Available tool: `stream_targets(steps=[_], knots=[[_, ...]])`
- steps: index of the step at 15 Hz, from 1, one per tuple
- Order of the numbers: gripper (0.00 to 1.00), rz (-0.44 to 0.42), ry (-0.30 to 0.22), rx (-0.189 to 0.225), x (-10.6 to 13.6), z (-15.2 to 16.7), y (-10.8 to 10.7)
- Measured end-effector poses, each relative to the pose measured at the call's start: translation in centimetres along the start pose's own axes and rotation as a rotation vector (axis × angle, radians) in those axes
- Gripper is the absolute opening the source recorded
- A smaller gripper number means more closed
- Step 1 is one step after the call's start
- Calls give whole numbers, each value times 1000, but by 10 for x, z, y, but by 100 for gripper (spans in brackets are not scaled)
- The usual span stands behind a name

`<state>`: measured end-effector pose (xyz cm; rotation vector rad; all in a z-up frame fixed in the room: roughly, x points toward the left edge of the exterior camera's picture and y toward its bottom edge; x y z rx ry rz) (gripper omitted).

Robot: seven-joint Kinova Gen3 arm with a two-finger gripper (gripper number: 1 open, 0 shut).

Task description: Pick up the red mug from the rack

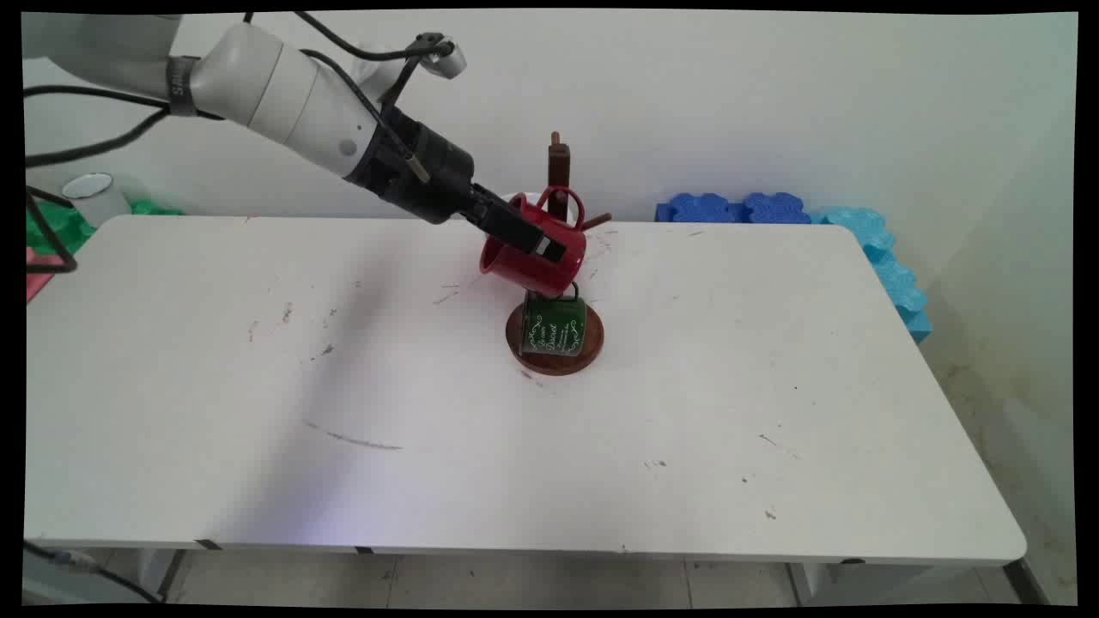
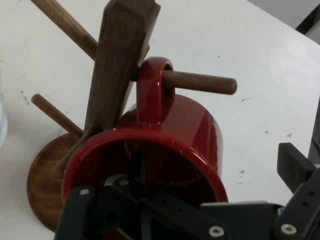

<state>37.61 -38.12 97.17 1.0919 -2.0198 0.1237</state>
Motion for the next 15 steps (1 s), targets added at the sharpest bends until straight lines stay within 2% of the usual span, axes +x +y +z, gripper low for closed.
stream_targets(steps=[4, 10, 15], knots=[[100, 56, -13, -10, 1, -7, -1], [100, 168, -21, -44, 3, -34, -7], [100, 218, -20, -70, -1, -53, -13]])
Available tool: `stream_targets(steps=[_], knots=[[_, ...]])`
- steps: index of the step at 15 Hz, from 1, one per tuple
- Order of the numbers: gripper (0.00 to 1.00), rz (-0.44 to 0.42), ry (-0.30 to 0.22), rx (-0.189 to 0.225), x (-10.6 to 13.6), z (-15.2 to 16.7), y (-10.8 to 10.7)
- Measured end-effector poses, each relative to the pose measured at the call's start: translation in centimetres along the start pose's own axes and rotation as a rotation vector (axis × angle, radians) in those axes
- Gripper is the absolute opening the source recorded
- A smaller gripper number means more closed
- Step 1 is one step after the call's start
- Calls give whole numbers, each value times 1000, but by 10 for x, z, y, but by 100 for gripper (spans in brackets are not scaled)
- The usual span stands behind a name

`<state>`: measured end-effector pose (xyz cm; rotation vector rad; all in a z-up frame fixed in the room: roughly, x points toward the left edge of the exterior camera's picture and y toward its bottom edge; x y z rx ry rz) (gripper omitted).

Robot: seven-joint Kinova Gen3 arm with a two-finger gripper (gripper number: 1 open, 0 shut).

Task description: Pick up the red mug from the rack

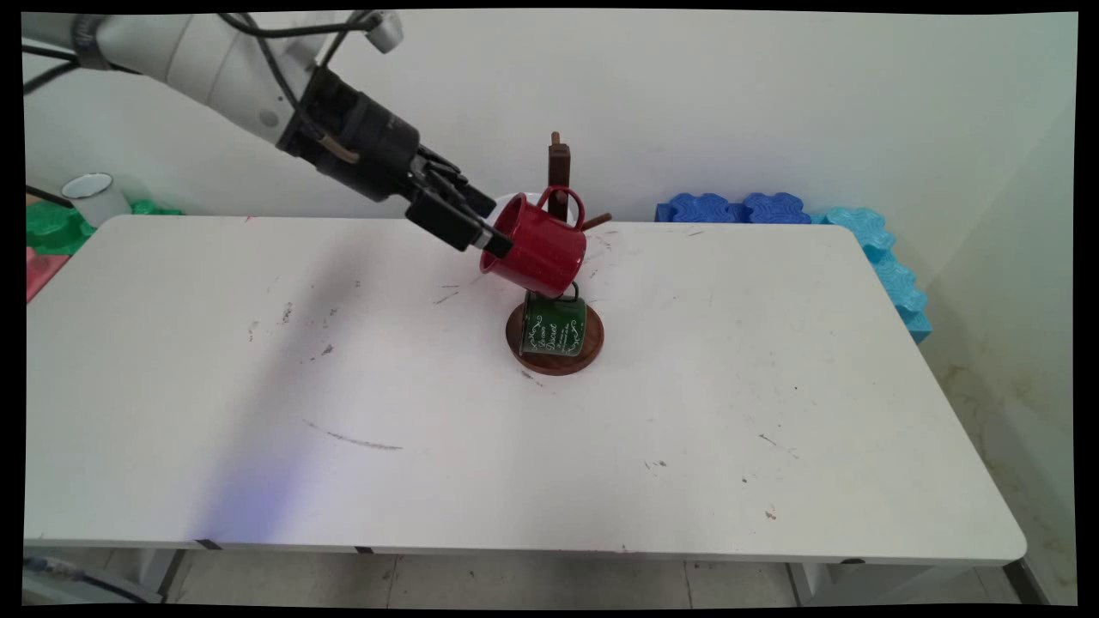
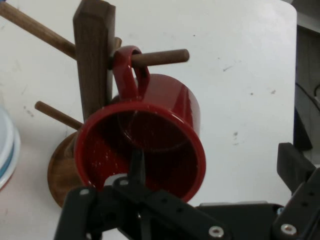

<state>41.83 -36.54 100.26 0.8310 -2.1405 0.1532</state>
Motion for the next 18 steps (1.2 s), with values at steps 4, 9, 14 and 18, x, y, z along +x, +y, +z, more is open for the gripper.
stream_targets(steps=[4, 9, 14, 18], knots=[[100, -2, 8, -18, -5, -5, 3], [100, -34, 33, -29, -5, 6, 7], [100, -66, 46, -31, -8, 24, 10], [100, -92, 52, -30, -12, 39, 12]])
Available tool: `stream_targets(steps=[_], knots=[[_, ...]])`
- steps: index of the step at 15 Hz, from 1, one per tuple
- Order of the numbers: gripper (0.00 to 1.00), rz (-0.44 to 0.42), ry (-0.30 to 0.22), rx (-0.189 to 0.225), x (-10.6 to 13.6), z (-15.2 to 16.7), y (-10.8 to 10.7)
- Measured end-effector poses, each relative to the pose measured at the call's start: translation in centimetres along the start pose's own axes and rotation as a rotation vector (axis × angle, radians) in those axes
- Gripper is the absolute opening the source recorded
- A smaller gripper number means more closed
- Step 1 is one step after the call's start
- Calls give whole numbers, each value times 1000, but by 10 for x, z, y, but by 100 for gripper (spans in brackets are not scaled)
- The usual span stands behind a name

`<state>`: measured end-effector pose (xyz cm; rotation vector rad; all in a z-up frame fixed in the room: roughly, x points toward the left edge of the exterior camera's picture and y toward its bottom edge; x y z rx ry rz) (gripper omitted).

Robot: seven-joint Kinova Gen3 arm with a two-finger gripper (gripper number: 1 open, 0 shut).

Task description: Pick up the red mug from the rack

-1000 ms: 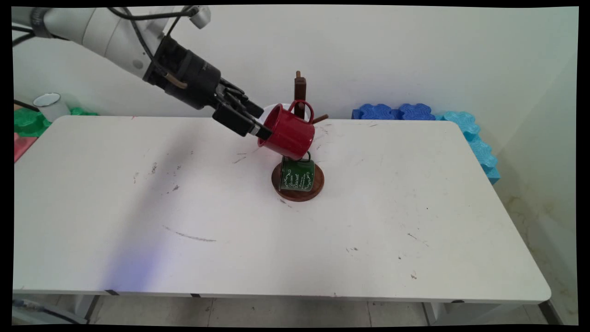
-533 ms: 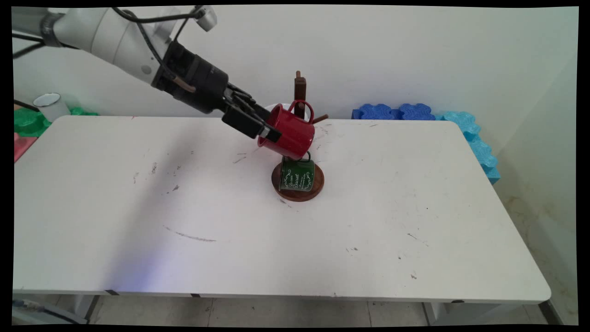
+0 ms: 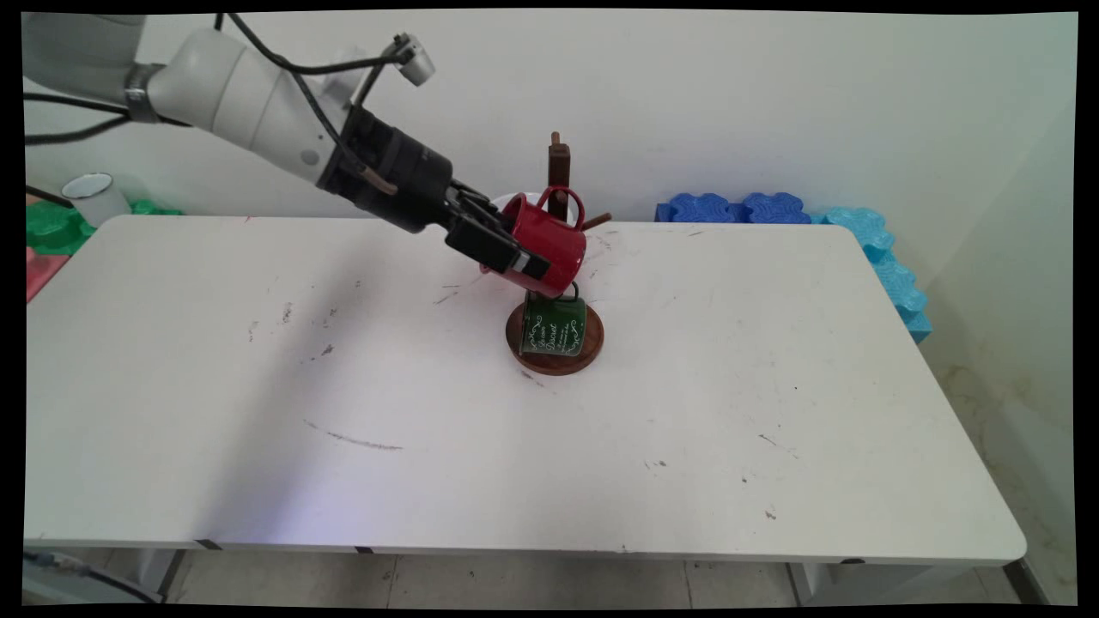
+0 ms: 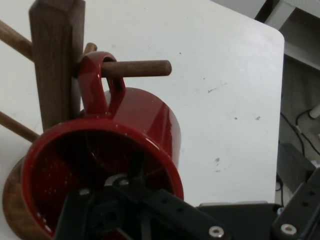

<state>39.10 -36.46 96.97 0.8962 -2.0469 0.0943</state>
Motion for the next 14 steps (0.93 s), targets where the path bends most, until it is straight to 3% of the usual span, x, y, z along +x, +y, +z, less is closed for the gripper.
stream_targets(steps=[7, 8, 14], knots=[[100, -27, 5, 5, -6, 21, -1], [0, -30, 5, 6, -7, 23, -1], [0, -40, -1, 13, -11, 32, -2]])
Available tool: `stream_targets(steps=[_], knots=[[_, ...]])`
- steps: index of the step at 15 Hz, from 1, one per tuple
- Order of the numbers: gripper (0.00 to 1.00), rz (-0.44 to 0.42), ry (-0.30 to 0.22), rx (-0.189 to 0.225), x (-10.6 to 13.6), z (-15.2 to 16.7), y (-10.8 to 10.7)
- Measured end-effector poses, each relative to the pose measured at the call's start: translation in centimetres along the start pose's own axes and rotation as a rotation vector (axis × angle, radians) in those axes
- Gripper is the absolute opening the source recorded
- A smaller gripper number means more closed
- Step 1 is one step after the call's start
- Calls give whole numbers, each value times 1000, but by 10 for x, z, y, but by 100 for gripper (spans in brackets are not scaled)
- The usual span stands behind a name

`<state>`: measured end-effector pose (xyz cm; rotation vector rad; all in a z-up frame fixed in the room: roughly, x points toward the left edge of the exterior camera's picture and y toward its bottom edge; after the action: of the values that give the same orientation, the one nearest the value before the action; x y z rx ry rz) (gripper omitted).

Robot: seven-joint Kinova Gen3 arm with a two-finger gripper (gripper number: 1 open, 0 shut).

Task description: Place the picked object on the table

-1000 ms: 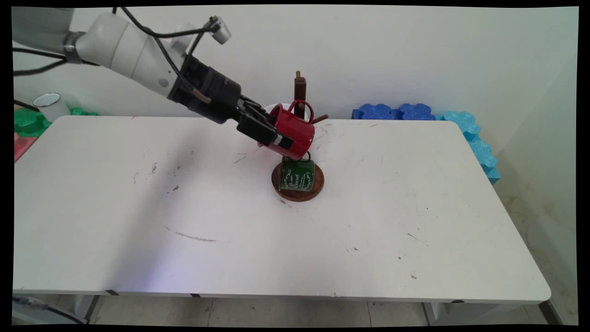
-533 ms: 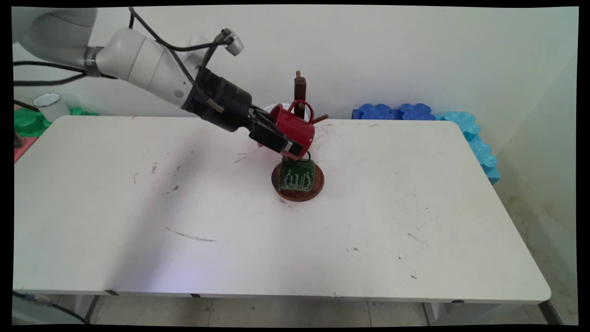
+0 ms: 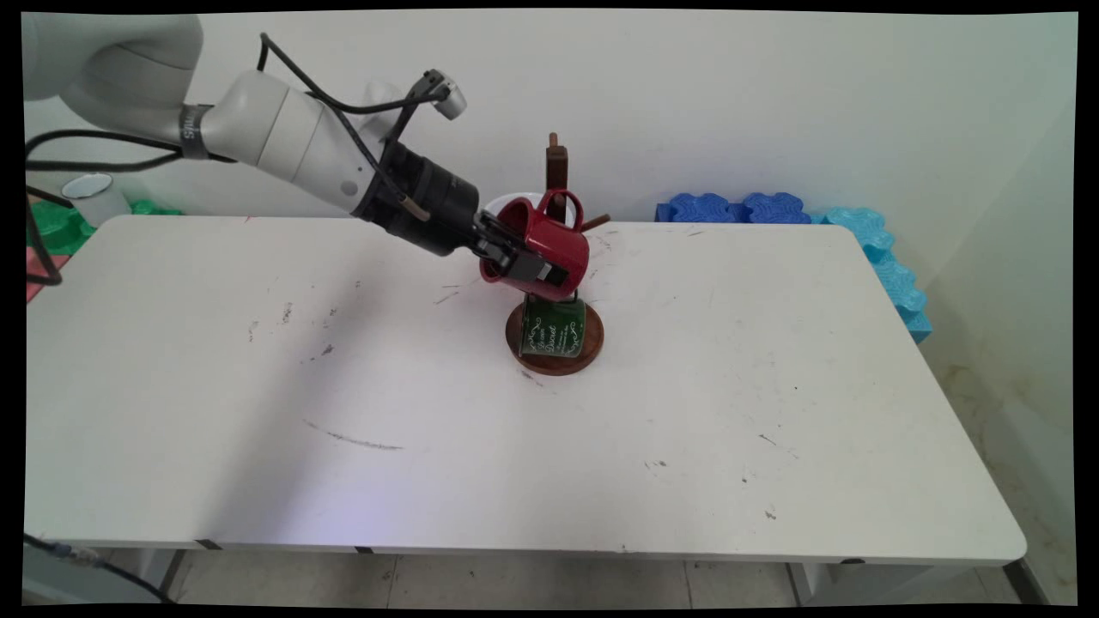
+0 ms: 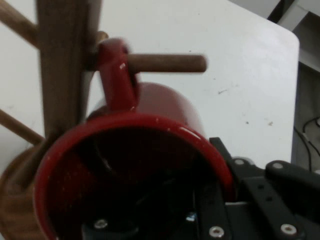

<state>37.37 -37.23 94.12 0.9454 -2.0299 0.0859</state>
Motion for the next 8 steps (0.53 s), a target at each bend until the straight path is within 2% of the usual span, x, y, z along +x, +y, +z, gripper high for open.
stream_targets(steps=[8], knots=[[0, -6, -2, -2, 1, 3, 3]])
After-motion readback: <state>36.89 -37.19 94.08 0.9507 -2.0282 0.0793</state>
